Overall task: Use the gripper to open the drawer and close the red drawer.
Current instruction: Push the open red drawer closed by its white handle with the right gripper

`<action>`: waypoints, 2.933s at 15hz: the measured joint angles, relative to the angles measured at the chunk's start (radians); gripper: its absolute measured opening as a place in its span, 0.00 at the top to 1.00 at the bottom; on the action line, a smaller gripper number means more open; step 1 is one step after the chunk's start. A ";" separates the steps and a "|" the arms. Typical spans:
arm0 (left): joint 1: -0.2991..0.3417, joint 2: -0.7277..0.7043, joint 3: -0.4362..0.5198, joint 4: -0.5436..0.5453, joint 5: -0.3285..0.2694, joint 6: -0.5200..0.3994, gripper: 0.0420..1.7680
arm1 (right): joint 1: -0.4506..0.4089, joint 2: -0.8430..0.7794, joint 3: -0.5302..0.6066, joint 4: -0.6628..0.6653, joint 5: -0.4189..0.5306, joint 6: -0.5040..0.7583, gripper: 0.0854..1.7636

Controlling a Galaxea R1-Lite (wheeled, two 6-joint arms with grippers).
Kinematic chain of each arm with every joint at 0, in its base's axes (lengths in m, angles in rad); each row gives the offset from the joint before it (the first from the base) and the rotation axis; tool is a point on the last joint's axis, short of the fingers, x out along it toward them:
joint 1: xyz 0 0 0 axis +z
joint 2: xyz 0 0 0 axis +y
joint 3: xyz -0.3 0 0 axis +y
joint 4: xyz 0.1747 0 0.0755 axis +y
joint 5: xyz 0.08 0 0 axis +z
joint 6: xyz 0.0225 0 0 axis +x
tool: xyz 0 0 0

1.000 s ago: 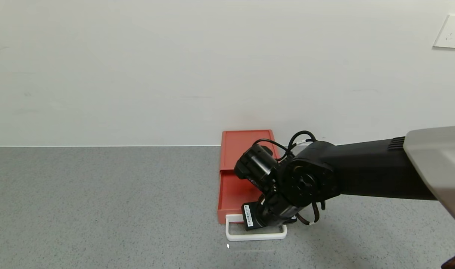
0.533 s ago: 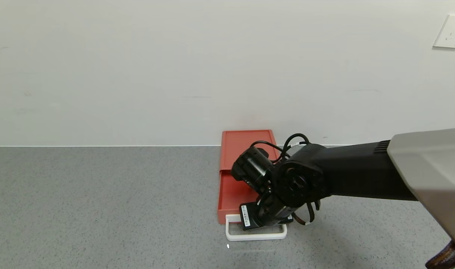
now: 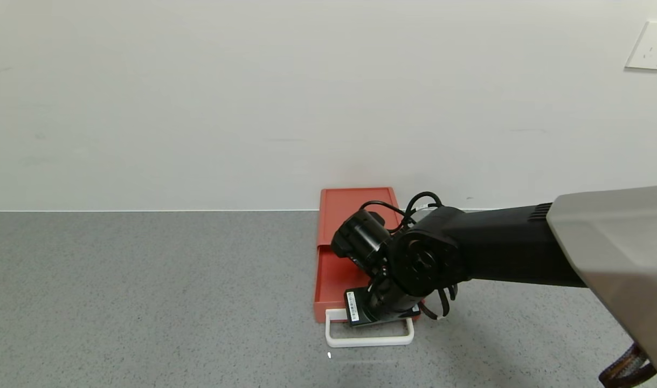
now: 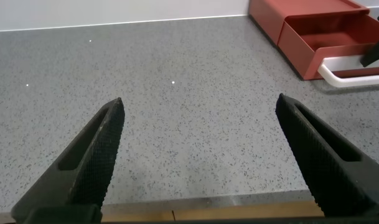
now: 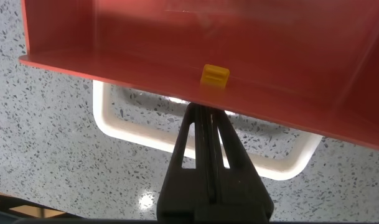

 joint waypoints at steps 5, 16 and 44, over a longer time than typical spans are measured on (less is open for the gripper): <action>0.000 0.000 0.000 0.002 0.000 0.000 0.01 | -0.012 0.020 -0.038 -0.002 -0.017 -0.004 0.98; 0.000 0.000 0.000 0.002 0.000 0.000 0.01 | -0.062 0.080 -0.176 -0.003 -0.026 -0.032 0.98; 0.000 0.000 0.000 0.002 0.000 0.000 0.01 | -0.146 0.173 -0.231 -0.269 -0.025 -0.137 0.98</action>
